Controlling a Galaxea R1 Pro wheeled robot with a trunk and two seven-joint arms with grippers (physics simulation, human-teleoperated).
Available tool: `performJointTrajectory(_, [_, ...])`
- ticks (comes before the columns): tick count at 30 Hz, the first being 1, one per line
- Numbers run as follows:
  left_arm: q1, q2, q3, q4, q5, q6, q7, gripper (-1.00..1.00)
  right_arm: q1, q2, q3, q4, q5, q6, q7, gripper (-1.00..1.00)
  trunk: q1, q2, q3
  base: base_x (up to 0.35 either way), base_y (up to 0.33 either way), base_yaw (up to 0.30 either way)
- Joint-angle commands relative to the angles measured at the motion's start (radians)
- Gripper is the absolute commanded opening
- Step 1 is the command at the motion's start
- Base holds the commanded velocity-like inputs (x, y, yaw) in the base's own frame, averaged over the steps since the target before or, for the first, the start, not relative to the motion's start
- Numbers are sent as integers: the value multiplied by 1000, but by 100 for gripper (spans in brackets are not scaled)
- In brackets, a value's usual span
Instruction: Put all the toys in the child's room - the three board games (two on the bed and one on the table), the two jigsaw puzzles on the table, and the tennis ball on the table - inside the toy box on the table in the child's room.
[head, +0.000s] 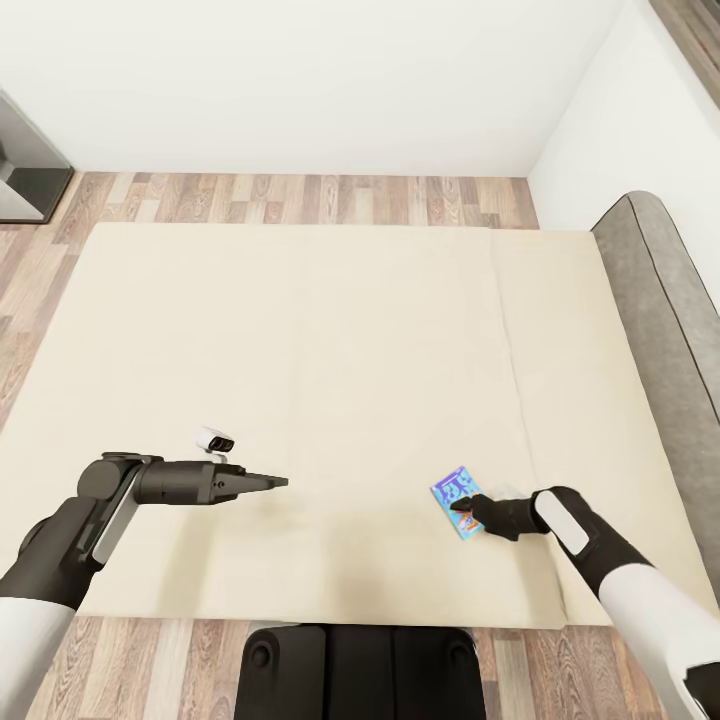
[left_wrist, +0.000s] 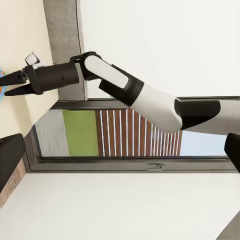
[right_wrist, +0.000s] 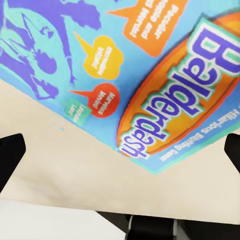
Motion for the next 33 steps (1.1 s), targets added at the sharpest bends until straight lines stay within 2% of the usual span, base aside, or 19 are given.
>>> performJointTrajectory(1, [-1,1,-2,0,1,10,-4,100,-1,-2,3,-19,13,12,8,100,1,-2,-1,0,0,0])
performJointTrajectory(6, [-1,1,-2,0,1,10,-4,100,0,-2,1,-78,34,61,-8,100,1,-2,-1,0,0,0])
performJointTrajectory(20, [-1,1,-2,0,1,11,-4,100,-3,-2,-10,-93,45,192,-133,100,1,-2,-1,0,0,0])
performJointTrajectory(33, [-1,1,-4,0,1,11,-4,100,-14,-3,-14,-93,45,217,-166,100,1,-2,-1,0,0,0])
